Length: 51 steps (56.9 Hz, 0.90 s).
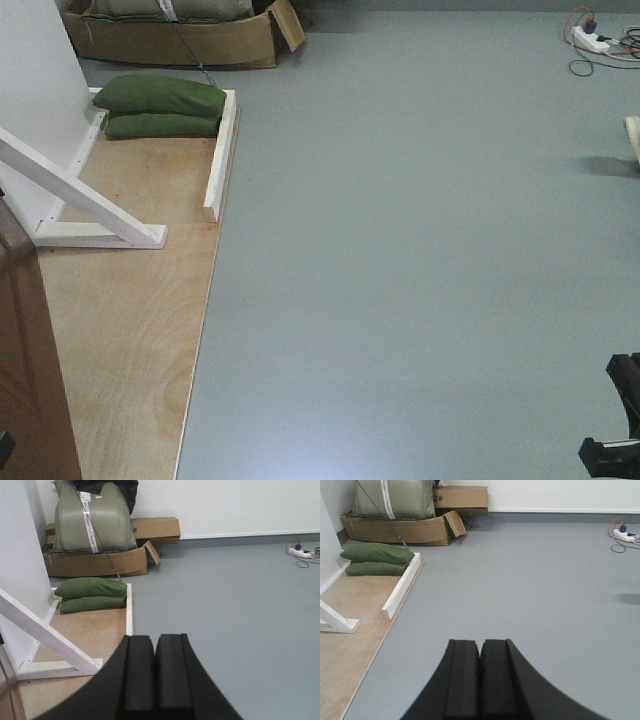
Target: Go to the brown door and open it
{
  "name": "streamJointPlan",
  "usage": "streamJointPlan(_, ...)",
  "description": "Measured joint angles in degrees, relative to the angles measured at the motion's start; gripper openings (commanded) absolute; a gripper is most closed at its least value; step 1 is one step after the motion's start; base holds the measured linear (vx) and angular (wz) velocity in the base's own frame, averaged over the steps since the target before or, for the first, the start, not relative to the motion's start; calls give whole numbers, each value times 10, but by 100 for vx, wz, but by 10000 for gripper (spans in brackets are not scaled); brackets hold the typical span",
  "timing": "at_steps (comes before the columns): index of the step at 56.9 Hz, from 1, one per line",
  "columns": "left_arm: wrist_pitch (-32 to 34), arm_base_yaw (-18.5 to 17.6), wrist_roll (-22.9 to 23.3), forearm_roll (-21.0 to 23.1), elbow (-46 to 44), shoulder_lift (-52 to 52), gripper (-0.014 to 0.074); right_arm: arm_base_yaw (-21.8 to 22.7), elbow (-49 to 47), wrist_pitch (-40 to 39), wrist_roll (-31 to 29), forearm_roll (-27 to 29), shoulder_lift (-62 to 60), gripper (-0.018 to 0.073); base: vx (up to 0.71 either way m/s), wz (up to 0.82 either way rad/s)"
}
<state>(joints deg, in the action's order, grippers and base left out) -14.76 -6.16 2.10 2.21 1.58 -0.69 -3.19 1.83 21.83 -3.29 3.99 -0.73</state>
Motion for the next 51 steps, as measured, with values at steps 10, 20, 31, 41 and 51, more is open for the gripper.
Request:
streamJointPlan(10, 0, 0, 0, 0, 0, 0, -3, 0, 0, 0, 0, 0, 0, 0, 22, 14)
streamJointPlan(20, 0, 0, 0, 0, 0, 0, -3, 0, 0, 0, 0, 0, 0, 0, 13, 10)
streamJointPlan(31, 0, 0, 0, 0, 0, 0, -3, 0, 0, 0, 0, 0, 0, 0, 5, 4)
streamJointPlan(41, 0, 0, 0, 0, 0, 0, -3, 0, 0, 0, 0, 0, 0, 0, 1, 2)
streamJointPlan(51, 0, 0, 0, 0, 0, 0, -3, 0, 0, 0, 0, 0, 0, 0, 0, 0)
